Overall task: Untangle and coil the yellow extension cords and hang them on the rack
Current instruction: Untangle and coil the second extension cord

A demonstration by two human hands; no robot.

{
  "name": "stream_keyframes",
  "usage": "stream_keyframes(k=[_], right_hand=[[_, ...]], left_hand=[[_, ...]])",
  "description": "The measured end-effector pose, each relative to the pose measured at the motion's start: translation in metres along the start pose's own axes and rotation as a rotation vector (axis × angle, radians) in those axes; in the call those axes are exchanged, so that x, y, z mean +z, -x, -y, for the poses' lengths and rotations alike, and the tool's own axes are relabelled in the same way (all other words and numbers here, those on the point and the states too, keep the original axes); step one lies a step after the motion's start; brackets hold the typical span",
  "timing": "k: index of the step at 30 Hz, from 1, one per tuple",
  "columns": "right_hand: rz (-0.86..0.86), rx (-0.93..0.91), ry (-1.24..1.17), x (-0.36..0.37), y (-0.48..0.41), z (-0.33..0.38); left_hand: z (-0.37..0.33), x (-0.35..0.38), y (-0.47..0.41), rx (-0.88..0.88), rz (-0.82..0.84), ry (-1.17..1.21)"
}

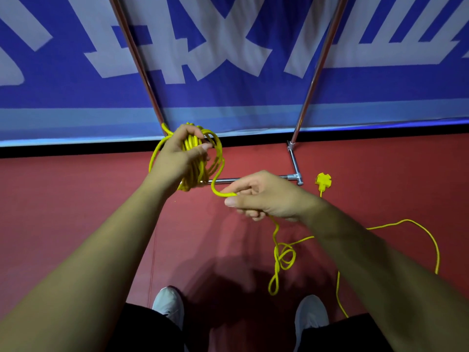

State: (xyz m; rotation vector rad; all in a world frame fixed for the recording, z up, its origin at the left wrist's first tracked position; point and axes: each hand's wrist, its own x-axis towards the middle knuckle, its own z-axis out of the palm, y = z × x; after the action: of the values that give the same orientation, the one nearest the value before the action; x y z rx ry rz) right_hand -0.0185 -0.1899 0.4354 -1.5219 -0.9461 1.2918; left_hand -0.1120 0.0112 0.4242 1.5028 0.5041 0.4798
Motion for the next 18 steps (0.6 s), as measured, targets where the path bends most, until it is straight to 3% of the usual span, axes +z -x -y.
stream_keyframes(k=[4,13,15,18], right_hand=[[-0.274,0.036,0.149,-0.011,-0.010,-0.015],[-0.740,0.115,0.141,-0.055,-0.021,-0.052],[-0.722,0.263,0.188,-0.058,-0.022,-0.064],[-0.466,0.460,0.249,-0.049,-0.021,-0.081]], left_hand=[[-0.008,-0.002,-0.002,-0.119,-0.013,0.448],[-0.014,-0.015,-0.003,-0.209,0.290,0.764],[-0.012,-0.019,-0.004,-0.204,0.366,0.923],[-0.010,-0.020,-0.005,-0.223,0.435,1.138]])
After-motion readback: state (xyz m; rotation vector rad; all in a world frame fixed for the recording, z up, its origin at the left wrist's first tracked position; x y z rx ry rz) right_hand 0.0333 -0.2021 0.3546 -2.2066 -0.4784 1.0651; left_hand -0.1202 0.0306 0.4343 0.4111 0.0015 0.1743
